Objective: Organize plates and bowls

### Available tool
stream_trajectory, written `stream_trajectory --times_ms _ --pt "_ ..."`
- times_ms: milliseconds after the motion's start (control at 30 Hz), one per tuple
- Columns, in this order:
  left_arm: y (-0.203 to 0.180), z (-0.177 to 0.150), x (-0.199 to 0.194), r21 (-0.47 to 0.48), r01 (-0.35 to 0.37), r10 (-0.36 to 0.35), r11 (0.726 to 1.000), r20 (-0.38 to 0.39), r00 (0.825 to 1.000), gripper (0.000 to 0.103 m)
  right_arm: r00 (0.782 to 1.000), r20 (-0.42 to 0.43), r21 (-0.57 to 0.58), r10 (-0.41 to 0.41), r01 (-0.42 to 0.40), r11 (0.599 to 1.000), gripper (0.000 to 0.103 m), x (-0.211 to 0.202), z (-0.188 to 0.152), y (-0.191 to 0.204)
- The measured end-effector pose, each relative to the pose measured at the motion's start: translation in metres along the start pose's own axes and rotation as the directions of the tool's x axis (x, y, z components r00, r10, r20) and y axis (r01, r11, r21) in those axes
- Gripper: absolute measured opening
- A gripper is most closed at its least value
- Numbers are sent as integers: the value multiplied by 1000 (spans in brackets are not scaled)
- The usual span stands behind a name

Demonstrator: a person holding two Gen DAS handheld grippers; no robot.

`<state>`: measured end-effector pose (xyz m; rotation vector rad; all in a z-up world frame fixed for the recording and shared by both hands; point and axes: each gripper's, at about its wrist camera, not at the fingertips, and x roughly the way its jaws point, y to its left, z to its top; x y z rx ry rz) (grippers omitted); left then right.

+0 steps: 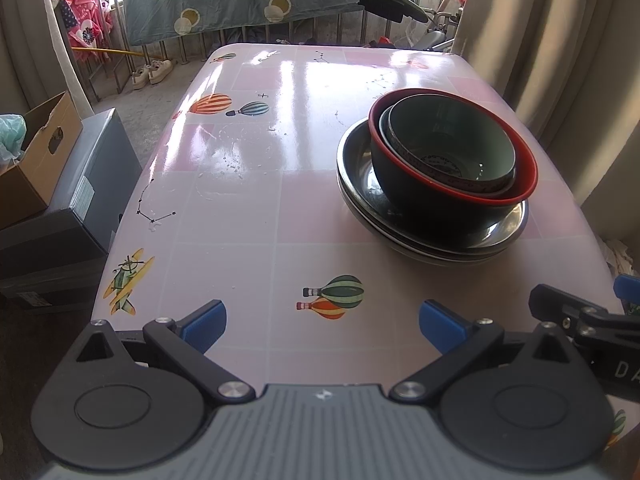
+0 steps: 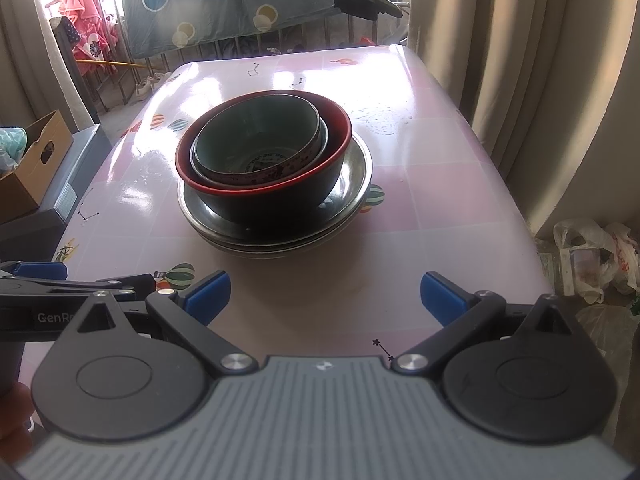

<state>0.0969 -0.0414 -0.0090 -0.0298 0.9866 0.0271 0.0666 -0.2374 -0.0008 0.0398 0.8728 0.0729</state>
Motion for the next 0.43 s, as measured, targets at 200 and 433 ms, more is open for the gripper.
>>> stream_trajectory --times_ms 200,433 --pt "0 -1 0 -1 -1 1 1000 0 1000 103 1000 0 1 1 -1 1000 102 0 0 -1" --pt "1 -3 1 -2 -1 1 1000 -2 1000 103 1000 -4 0 3 -3 1000 102 1 0 0"
